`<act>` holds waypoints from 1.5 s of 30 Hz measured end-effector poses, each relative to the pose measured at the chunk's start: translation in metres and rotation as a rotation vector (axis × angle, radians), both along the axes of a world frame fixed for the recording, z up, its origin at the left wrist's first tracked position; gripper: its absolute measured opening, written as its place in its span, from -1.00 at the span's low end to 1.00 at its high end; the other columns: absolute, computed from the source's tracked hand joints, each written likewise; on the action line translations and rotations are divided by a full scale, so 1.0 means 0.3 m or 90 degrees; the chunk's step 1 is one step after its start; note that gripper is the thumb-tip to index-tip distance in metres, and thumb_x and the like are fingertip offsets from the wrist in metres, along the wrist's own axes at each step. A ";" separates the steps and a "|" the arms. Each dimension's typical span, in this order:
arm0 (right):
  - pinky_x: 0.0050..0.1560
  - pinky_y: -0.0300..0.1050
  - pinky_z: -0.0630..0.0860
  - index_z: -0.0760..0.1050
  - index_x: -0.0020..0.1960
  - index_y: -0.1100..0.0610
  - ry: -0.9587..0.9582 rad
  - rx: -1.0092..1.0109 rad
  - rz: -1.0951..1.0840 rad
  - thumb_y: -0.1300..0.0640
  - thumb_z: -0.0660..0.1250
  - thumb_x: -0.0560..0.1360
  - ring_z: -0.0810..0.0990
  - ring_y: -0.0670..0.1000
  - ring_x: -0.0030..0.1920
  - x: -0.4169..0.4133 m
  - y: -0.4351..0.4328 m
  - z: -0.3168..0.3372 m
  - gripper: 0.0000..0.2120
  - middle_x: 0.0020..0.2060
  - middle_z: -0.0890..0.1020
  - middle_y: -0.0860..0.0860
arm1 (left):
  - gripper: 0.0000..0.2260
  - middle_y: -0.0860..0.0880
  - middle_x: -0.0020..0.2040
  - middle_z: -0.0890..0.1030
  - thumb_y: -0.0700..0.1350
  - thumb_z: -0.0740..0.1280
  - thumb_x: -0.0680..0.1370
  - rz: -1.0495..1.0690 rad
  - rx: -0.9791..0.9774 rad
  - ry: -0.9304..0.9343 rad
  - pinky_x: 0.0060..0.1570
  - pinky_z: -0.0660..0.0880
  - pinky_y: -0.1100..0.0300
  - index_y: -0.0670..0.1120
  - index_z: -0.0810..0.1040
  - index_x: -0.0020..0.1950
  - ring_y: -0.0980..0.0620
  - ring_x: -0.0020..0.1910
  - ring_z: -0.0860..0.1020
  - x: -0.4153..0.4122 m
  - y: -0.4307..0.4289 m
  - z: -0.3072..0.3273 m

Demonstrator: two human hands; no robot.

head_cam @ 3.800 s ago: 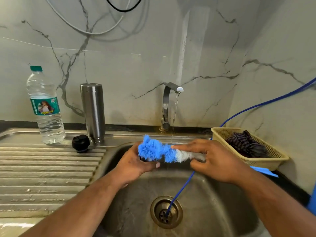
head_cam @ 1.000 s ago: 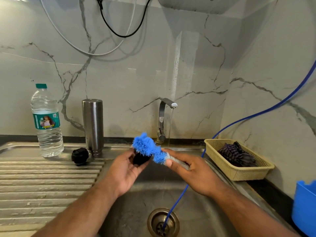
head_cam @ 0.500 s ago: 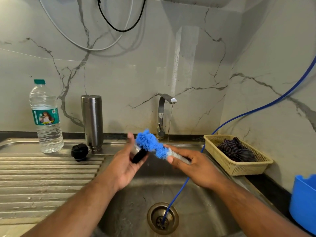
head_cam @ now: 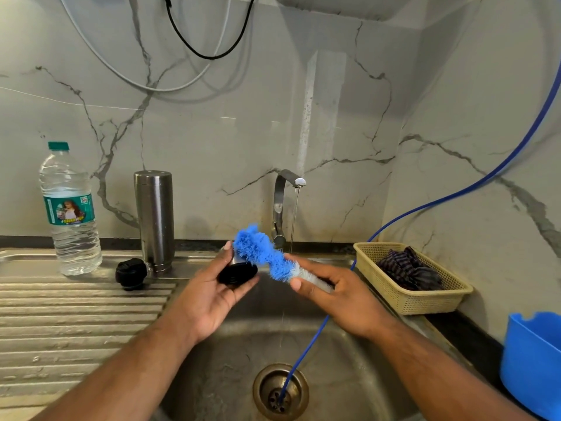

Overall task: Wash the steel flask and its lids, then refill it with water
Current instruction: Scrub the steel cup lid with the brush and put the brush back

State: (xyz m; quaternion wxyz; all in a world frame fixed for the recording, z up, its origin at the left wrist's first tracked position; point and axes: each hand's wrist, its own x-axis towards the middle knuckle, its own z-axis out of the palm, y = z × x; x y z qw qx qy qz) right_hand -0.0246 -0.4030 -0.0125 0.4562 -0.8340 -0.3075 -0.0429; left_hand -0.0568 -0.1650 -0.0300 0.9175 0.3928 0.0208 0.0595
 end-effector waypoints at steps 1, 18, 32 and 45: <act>0.21 -0.48 0.45 0.49 0.41 -0.29 -0.007 0.002 -0.009 -0.09 0.39 0.59 0.52 -0.42 0.22 0.000 0.000 0.001 -0.60 0.19 0.60 -0.43 | -0.62 -0.25 0.21 0.67 -0.05 0.36 0.54 0.008 0.002 -0.004 0.18 0.58 -0.14 -0.22 0.55 0.29 -0.16 0.18 0.67 0.001 0.000 0.003; 0.36 -0.35 0.41 0.54 0.37 -0.26 -0.056 -0.020 -0.039 -0.08 0.43 0.57 0.50 -0.43 0.25 0.012 0.011 -0.015 -0.62 0.17 0.59 -0.46 | -0.63 -0.31 0.27 0.62 -0.17 0.23 0.61 -0.027 -0.030 0.039 0.30 0.53 -0.17 -0.33 0.41 0.37 -0.24 0.27 0.62 0.004 -0.003 -0.009; 0.26 -0.41 0.46 0.52 0.38 -0.28 -0.066 -0.031 -0.029 -0.12 0.41 0.57 0.52 -0.44 0.20 0.008 0.002 -0.003 -0.62 0.15 0.61 -0.45 | -0.10 -0.17 0.10 0.72 0.24 0.68 0.03 0.054 0.138 0.030 -0.05 0.60 0.11 -0.19 0.58 0.24 -0.09 0.10 0.66 0.019 -0.013 -0.021; 0.36 -0.21 0.48 0.54 0.36 -0.28 -0.081 -0.046 -0.052 -0.13 0.43 0.56 0.54 -0.38 0.23 0.022 0.000 -0.012 -0.63 0.21 0.62 -0.39 | -0.56 -0.34 0.32 0.57 -0.12 0.18 0.65 -0.081 -0.066 0.047 0.28 0.50 -0.17 -0.31 0.37 0.47 -0.26 0.32 0.58 -0.017 -0.004 0.006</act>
